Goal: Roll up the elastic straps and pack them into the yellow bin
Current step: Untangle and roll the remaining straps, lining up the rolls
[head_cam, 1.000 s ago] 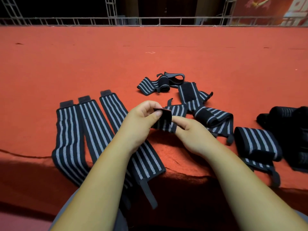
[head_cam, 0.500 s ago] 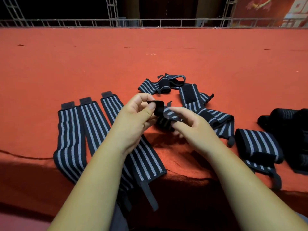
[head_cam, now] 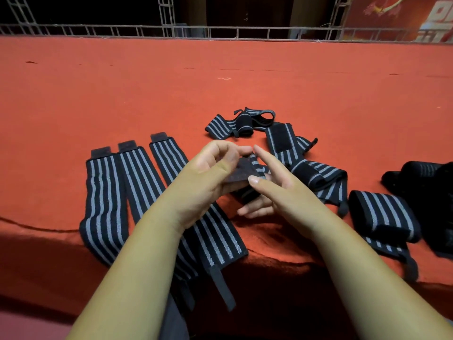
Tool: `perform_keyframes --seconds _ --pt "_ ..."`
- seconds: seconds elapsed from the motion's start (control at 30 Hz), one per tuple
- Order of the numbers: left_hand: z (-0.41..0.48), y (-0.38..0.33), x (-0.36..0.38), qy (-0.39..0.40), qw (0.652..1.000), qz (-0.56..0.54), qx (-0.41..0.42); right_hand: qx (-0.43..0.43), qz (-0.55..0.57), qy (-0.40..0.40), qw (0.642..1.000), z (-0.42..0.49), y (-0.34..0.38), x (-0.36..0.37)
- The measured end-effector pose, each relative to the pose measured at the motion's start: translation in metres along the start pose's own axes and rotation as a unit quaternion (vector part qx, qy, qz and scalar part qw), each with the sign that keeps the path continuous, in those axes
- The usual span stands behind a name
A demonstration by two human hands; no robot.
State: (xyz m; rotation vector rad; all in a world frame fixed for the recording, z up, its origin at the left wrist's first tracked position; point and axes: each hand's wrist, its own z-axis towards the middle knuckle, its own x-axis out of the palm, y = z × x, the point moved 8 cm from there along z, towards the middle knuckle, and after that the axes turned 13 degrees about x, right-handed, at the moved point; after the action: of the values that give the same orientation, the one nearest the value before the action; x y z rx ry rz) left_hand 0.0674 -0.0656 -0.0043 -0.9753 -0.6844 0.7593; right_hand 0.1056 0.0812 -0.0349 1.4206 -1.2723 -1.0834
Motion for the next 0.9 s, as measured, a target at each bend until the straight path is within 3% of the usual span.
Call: perform_keyframes --seconds 0.23,0.4,0.5,0.63,0.77,0.9 --pt "0.000 0.010 -0.023 -0.110 0.984 0.137 -0.026 -0.012 -0.068 -0.033 0.997 0.004 -0.002 0.002" --pt "0.001 -0.002 -0.025 -0.074 0.985 0.153 -0.011 -0.066 -0.168 -0.129 0.975 0.000 0.009 -0.023" --pt "0.000 -0.005 -0.018 -0.024 0.989 0.146 -0.010 -0.101 -0.165 -0.104 0.976 -0.003 0.016 -0.023" --pt "0.000 -0.006 -0.014 0.001 0.988 0.152 -0.003 -0.146 -0.258 -0.065 0.953 -0.003 0.016 -0.008" --pt "0.002 -0.004 -0.018 -0.022 0.993 0.112 0.003 -0.173 -0.337 -0.145 0.914 -0.001 0.019 -0.015" --pt "0.001 -0.002 -0.019 -0.012 0.981 0.191 -0.005 -0.196 -0.248 -0.211 0.925 -0.006 0.024 -0.027"
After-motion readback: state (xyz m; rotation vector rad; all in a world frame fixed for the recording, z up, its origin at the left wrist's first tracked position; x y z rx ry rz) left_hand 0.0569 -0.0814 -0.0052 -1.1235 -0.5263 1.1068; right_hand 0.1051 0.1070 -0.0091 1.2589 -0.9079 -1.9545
